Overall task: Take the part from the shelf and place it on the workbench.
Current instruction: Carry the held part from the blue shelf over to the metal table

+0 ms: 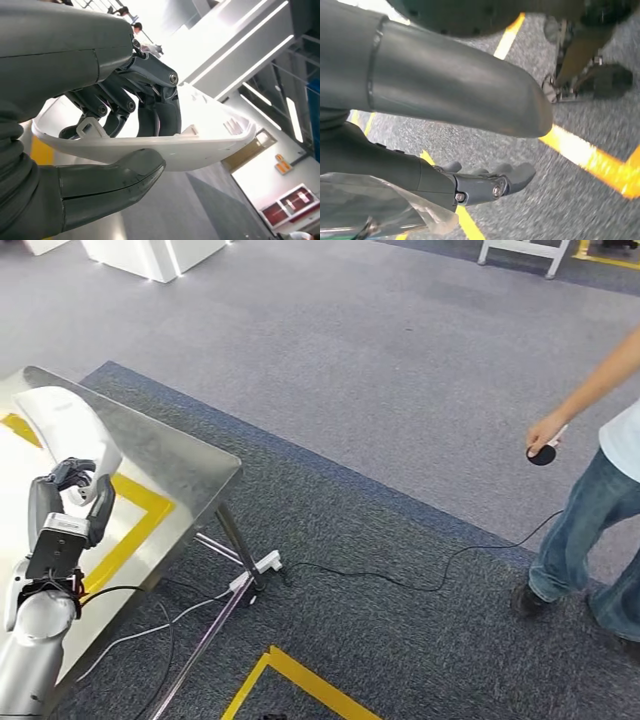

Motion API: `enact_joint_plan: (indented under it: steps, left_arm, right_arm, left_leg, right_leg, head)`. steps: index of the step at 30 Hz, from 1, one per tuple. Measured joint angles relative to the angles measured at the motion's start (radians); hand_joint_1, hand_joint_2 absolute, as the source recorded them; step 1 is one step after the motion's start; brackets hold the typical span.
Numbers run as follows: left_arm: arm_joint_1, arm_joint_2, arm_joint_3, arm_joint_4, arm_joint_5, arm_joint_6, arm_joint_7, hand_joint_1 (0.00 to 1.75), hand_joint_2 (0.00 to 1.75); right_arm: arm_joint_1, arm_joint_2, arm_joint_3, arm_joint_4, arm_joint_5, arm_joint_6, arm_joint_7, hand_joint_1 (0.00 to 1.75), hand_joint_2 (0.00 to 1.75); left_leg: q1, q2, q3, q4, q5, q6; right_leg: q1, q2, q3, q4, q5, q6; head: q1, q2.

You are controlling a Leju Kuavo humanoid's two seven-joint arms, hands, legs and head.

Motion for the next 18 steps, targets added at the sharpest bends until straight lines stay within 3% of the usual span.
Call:
enact_joint_plan:
  steps: [2, 4, 6, 7, 9, 11, 13, 14, 15, 17, 18]
  left_arm:
    - [-0.009, 0.0, 0.004, 0.004, -0.004, -0.006, 0.0, 1.75, 1.75]
    - [-0.023, 0.001, 0.006, 0.007, -0.028, 0.001, -0.001, 1.75, 1.75]
    - [-0.03, 0.003, 0.007, 0.011, -0.069, 0.024, -0.001, 1.75, 1.75]
    - [-0.031, 0.005, 0.007, 0.012, -0.094, 0.041, 0.0, 1.75, 1.75]
    - [-0.035, 0.009, 0.007, 0.015, -0.169, 0.093, 0.005, 1.75, 1.75]
    - [-0.038, 0.01, 0.006, 0.019, -0.261, 0.158, 0.016, 1.75, 1.75]
    - [-0.038, 0.01, 0.005, 0.026, -0.348, 0.214, 0.032, 1.75, 1.75]
    - [-0.037, 0.01, 0.004, 0.03, -0.387, 0.236, 0.041, 1.75, 1.75]
    - [-0.037, 0.012, 0.004, 0.034, -0.421, 0.256, 0.049, 1.75, 1.75]
    - [-0.038, 0.015, 0.004, 0.04, -0.461, 0.28, 0.06, 1.75, 1.75]
    - [-0.039, 0.017, 0.003, 0.042, -0.468, 0.285, 0.063, 1.75, 1.75]
  right_arm:
    - [-0.002, 0.0, 0.0, 0.0, 0.0, 0.001, 0.0, 0.0, 0.0]
    - [-0.004, 0.0, 0.0, 0.0, 0.002, 0.002, 0.001, 0.0, 0.0]
    - [-0.006, 0.0, 0.0, 0.0, 0.004, 0.002, 0.002, 0.0, 0.0]
    - [-0.007, 0.0, 0.0, 0.0, 0.007, 0.002, 0.003, 0.0, 0.0]
    - [-0.01, 0.0, 0.0, -0.001, 0.012, 0.002, 0.004, 0.0, 0.0]
    - [-0.009, 0.0, 0.001, -0.001, 0.016, 0.003, 0.007, 0.0, 0.0]
    - [-0.008, 0.0, 0.001, -0.001, 0.019, 0.004, 0.01, 0.0, 0.0]
    - [-0.007, 0.0, 0.002, -0.001, 0.02, 0.004, 0.011, 0.0, 0.0]
    - [-0.006, 0.0, 0.002, -0.001, 0.021, 0.004, 0.012, 0.0, 0.0]
    - [-0.006, 0.0, 0.002, -0.001, 0.023, 0.004, 0.012, 0.0, 0.0]
    - [-0.007, 0.0, 0.002, -0.001, 0.023, 0.004, 0.012, 0.0, 0.0]
  left_leg:
    - [-0.012, 0.048, 0.066, -0.131, 0.056, 0.014]
    - [-0.025, 0.087, 0.099, -0.203, 0.067, 0.027]
    - [-0.027, 0.072, 0.099, -0.212, 0.063, 0.035]
    - [-0.024, 0.06, 0.1, -0.216, 0.064, 0.038]
    - [-0.016, 0.036, 0.104, -0.223, 0.068, 0.048]
    - [-0.012, 0.013, 0.104, -0.223, 0.068, 0.055]
    - [-0.012, -0.014, 0.104, -0.223, 0.067, 0.056]
    - [-0.012, -0.029, 0.105, -0.222, 0.067, 0.056]
    - [-0.011, -0.043, 0.106, -0.222, 0.067, 0.055]
    - [-0.01, -0.07, 0.106, -0.218, 0.064, 0.048]
    - [-0.01, -0.08, 0.104, -0.214, 0.063, 0.044]
  right_leg:
    - [0.005, -0.023, 0.009, 0.0, -0.008, 0.005]
    - [0.012, -0.047, 0.013, 0.0, -0.014, 0.012]
    - [0.015, -0.072, 0.017, -0.002, -0.019, 0.02]
    - [0.015, -0.068, 0.018, 0.001, -0.025, 0.025]
    - [0.012, -0.021, -0.007, 0.056, -0.061, 0.034]
    - [0.009, 0.031, -0.076, 0.189, -0.119, 0.038]
    - [0.009, 0.043, -0.138, 0.29, -0.141, 0.039]
    - [0.009, 0.045, -0.144, 0.286, -0.122, 0.038]
    - [0.008, 0.049, -0.131, 0.242, -0.084, 0.036]
    - [0.002, 0.087, -0.076, 0.101, -0.009, 0.034]
    - [-0.001, 0.108, -0.051, 0.049, 0.008, 0.032]
  head:
    - [0.0, 0.0]
    - [0.002, 0.0]
    - [0.003, 0.0]
    - [0.004, 0.0]
    - [0.008, 0.0]
    - [0.013, 0.0]
    - [0.014, 0.0]
    - [0.014, 0.0]
    - [0.014, 0.0]
    - [0.014, 0.0]
    - [0.013, 0.0]
